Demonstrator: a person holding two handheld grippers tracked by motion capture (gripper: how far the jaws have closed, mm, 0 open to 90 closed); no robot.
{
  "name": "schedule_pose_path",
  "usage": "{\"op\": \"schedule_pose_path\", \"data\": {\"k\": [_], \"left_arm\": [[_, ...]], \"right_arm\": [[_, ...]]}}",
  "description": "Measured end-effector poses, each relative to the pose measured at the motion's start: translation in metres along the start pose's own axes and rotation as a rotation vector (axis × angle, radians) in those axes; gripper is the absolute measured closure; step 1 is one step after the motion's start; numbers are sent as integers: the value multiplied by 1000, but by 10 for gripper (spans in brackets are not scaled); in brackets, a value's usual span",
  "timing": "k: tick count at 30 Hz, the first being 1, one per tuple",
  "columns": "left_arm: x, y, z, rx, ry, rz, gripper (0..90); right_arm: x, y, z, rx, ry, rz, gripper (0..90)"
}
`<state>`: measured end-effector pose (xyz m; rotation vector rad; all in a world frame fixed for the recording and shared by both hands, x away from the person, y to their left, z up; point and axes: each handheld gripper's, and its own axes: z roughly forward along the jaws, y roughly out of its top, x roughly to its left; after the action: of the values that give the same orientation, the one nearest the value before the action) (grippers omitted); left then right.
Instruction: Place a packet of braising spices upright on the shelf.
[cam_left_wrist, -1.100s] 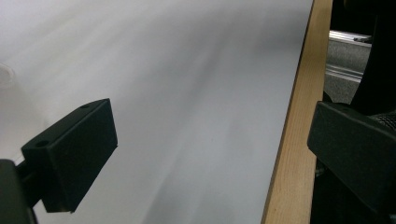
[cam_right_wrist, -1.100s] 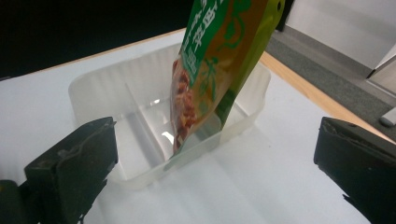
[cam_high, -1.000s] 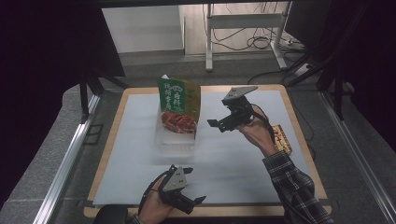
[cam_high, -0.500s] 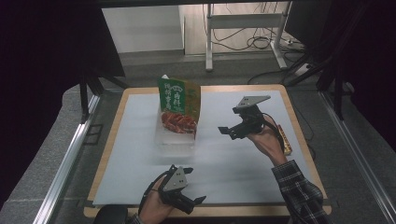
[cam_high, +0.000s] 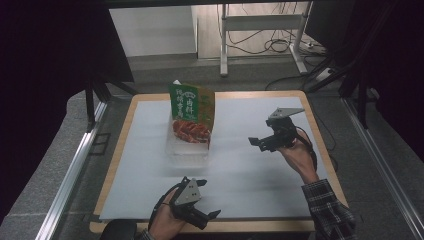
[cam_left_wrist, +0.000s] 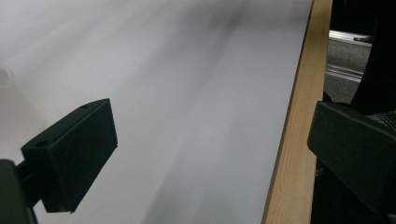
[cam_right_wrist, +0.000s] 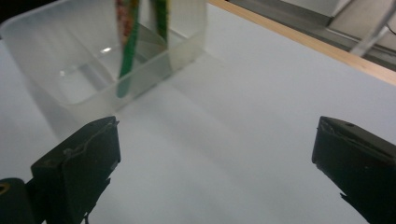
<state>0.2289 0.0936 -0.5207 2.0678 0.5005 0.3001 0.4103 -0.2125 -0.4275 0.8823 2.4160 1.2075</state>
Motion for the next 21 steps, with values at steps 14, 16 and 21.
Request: {"op": "schedule_pose_path", "data": {"k": [14,16,21], "left_arm": [[-1,0,0,2,2,1,12],[-1,0,0,2,2,0,12],[-1,0,0,0,2,0,12]], "right_arm": [[-29,-33,-15,75,-175,68,13],[-34,-39,-17,87,-200,82,13],[-47,-53,-20,127,-244,143,13]]}}
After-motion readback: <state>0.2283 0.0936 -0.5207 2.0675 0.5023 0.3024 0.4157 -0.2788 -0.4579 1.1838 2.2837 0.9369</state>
